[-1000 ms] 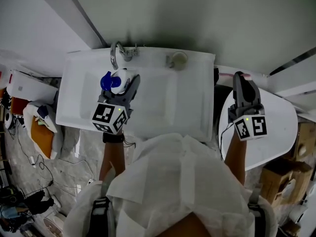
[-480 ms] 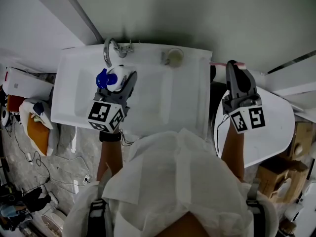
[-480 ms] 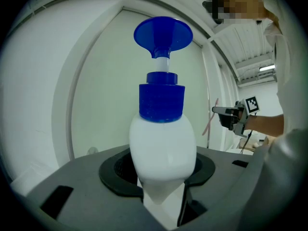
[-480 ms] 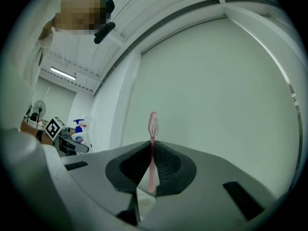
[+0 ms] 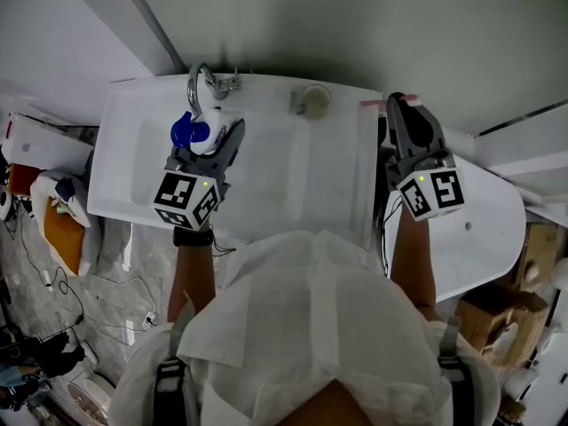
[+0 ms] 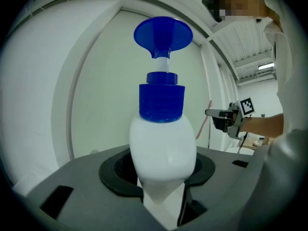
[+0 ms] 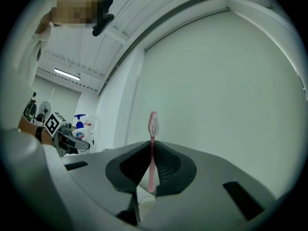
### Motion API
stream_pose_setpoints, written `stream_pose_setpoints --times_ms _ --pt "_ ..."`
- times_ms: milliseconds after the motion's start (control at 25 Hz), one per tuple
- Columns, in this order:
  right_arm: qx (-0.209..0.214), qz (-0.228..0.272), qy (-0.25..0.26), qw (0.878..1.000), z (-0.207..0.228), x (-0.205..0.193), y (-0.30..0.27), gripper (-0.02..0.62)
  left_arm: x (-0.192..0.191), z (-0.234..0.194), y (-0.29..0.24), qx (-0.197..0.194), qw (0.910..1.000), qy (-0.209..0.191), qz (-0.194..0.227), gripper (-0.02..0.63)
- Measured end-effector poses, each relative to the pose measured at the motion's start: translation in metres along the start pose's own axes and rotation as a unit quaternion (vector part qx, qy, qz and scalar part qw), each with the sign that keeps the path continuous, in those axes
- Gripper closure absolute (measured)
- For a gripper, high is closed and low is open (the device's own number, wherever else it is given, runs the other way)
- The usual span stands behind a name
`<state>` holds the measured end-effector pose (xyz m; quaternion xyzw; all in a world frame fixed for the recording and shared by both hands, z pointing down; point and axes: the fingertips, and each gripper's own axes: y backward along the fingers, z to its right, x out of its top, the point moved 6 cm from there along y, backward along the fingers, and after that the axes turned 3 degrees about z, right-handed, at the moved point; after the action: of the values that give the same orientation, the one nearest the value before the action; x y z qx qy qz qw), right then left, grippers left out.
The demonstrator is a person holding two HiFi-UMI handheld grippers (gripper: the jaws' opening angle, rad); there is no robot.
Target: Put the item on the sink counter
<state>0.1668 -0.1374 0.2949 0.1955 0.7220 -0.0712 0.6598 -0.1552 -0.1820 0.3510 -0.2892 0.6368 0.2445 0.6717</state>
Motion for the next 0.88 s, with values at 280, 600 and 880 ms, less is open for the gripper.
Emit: stream_pose_setpoints --times_ms 280,600,880 --pt "0.022 -0.030 -0.002 0.999 -0.008 -0.031 -0.038 0.574 -0.001 -0.004 0.000 0.001 1.0000 0.002 -0.001 0.402" --pt "0.056 -0.066 -0.002 0.996 -0.021 -0.079 -0.078 0.574 -0.015 -0.011 0.005 0.017 0.9998 0.012 -0.004 0.402" --pt "0.060 -0.109 -0.015 0.992 -0.018 -0.126 -0.101 0.574 -0.021 -0.010 0.005 0.019 0.9996 0.019 -0.009 0.402"
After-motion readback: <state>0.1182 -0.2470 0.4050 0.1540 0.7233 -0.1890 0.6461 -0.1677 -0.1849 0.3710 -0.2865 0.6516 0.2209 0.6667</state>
